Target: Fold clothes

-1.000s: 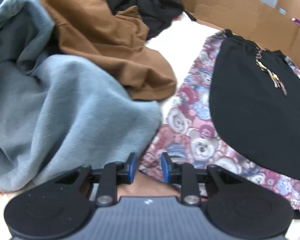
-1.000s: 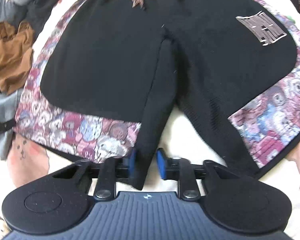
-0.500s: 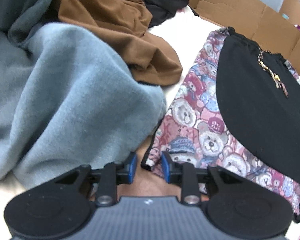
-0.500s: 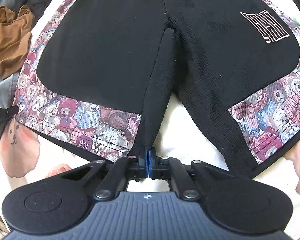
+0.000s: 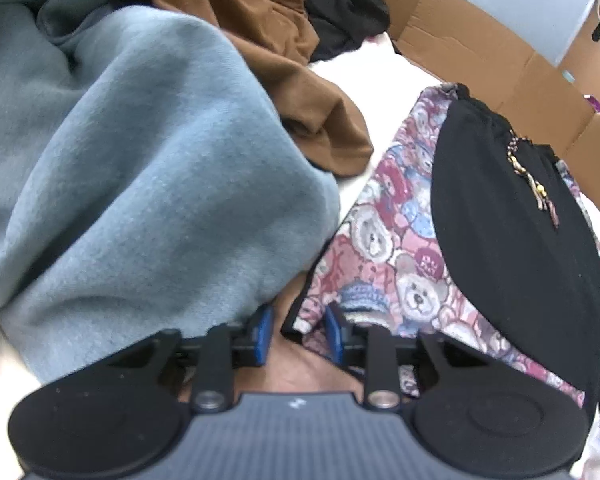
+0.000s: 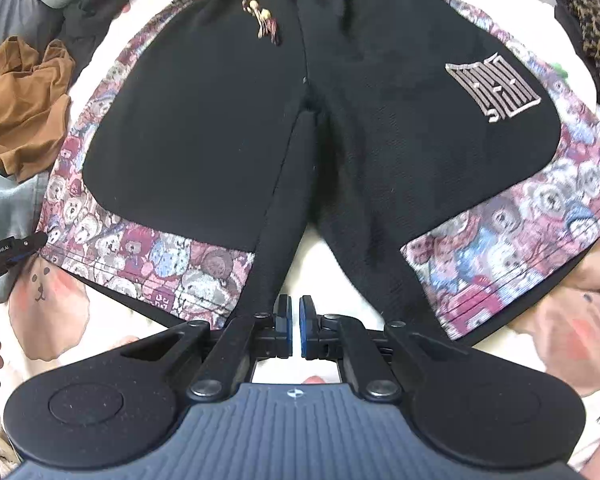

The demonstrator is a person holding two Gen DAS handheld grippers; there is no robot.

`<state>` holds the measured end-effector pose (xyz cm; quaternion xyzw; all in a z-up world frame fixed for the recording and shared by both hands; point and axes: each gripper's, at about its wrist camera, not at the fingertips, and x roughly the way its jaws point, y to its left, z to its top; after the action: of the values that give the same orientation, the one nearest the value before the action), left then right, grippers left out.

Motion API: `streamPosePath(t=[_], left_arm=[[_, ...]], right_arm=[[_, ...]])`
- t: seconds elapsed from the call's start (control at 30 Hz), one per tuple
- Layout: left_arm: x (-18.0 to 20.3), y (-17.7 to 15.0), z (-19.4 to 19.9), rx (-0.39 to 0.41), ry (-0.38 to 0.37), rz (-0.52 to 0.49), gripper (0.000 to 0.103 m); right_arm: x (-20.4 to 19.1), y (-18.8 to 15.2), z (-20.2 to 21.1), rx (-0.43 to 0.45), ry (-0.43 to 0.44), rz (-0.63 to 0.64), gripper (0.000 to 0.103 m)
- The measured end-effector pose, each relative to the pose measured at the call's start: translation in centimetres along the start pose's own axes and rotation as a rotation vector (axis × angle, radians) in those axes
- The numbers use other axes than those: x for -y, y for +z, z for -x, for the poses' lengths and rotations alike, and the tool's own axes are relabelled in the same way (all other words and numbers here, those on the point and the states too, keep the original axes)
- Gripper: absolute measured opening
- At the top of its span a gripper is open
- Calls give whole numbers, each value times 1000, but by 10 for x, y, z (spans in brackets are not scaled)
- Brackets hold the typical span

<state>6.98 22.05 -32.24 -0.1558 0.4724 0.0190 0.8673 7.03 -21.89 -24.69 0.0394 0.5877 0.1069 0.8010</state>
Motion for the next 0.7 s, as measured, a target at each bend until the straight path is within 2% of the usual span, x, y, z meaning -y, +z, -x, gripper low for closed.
streamPosePath(t=[0.1,0.27,0.37,0.4,0.47,0.5,0.53,0.7], left_arm=[[2,4,6,-4,-8,-2,10],[5,10,20,16,-20,-19,7],[11,15,32,28,-38,-33,7],[13,17,35,32,-48,-37,6],[18,22,42,38,-69,-47,6],[21,24,45,43,-83,-51,6],[25,27,47,45,-98,-55,6],[41,39,55,42,-171,-71,6]], right_arm=[[-4,7,7,26,4,19,2],[-24,23,11,70,43,69,2],[-45,32,8,86,98,121,4],[-52,35,6,87,115,137,7],[-67,40,3,97,148,167,21],[-74,43,1,107,162,180,35],[-80,45,0,119,175,192,40],[-108,53,-1,145,233,251,40]])
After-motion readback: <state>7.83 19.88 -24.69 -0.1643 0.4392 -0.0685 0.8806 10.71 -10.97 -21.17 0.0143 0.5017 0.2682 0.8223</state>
